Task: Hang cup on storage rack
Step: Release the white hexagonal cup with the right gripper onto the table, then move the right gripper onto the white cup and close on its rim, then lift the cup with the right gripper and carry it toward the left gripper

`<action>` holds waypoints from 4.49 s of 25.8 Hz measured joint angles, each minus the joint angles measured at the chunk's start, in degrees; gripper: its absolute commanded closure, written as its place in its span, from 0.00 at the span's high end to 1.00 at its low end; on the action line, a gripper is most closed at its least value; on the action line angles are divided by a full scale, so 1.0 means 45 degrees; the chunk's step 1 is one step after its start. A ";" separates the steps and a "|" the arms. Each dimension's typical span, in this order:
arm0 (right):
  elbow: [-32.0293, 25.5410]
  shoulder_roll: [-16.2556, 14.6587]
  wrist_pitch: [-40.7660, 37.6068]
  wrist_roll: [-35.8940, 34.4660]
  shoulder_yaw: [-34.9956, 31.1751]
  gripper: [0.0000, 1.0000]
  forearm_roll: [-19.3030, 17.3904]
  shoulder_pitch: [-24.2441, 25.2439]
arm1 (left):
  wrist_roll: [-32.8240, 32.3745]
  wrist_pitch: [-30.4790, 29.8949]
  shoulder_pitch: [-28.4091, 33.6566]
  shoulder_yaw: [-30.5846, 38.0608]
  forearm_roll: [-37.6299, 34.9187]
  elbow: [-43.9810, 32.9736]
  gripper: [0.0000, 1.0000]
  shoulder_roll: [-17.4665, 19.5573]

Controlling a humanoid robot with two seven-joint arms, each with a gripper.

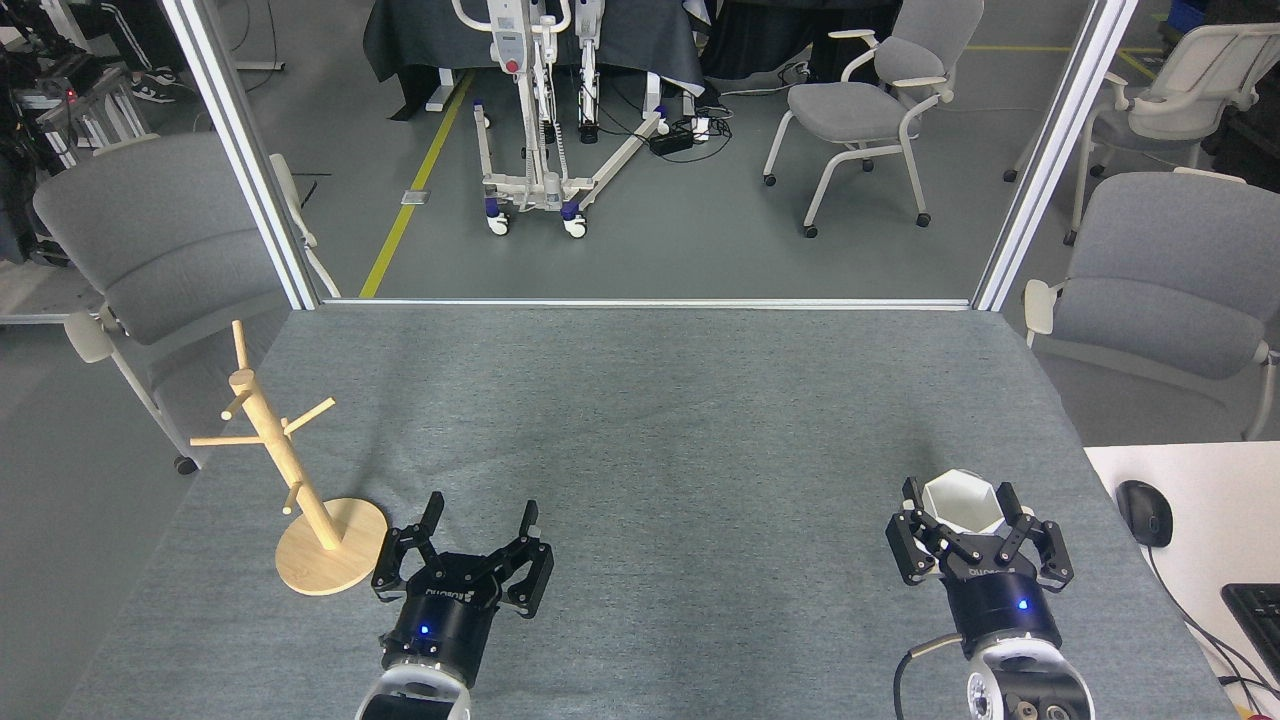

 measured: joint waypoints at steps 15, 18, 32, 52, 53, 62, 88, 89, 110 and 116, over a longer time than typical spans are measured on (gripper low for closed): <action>0.0013 -0.0078 0.0026 -0.0064 -0.0029 1.00 0.0018 0.0061 | -0.0026 0.0941 0.0041 -0.0003 0.0035 -0.0955 0.99 -0.0313; 0.0003 -0.0207 0.0071 -0.0087 -0.0051 1.00 0.0031 0.0197 | -0.0175 0.0853 0.0113 -0.0036 0.0036 -0.1108 0.99 -0.0299; 0.1992 -0.1251 0.1073 -0.1356 -0.0533 1.00 0.0019 0.1116 | -0.0245 0.0768 0.0293 -0.0043 0.0037 -0.0872 0.99 -0.0285; 0.4511 -0.1245 0.0084 -0.2383 -0.0358 0.99 0.0060 -0.0562 | -0.0081 0.0773 0.0281 -0.0037 0.0037 -0.0586 0.99 -0.0178; 0.4592 -0.1241 0.0085 -0.2384 -0.0333 1.00 0.0071 -0.0611 | -0.0089 0.0773 0.0252 -0.0037 0.0037 -0.0582 0.99 -0.0175; 0.5437 -0.1172 0.0157 -0.2387 0.0060 0.99 0.0131 -0.1161 | -0.0176 0.0762 0.0181 -0.0034 0.0036 -0.0628 0.99 -0.0188; 0.7285 -0.1263 0.0248 -0.2348 0.0513 0.99 0.0026 -0.2807 | -0.0239 0.0746 0.0206 -0.0048 0.0017 -0.0656 0.99 -0.0207; 0.7364 -0.1267 0.0248 -0.2345 0.0515 0.99 0.0024 -0.2863 | -0.0240 0.0746 0.0210 -0.0050 0.0017 -0.0648 0.99 -0.0211; 0.8839 -0.1320 0.0285 -0.2248 0.1002 0.87 0.0041 -0.4056 | -0.0248 0.0772 0.0295 -0.0054 -0.0003 -0.0638 0.99 -0.0261; 0.8883 -0.1331 0.0289 -0.2266 0.1007 0.50 0.0122 -0.4145 | -0.0241 0.0771 0.0299 -0.0038 -0.0003 -0.0663 0.99 -0.0263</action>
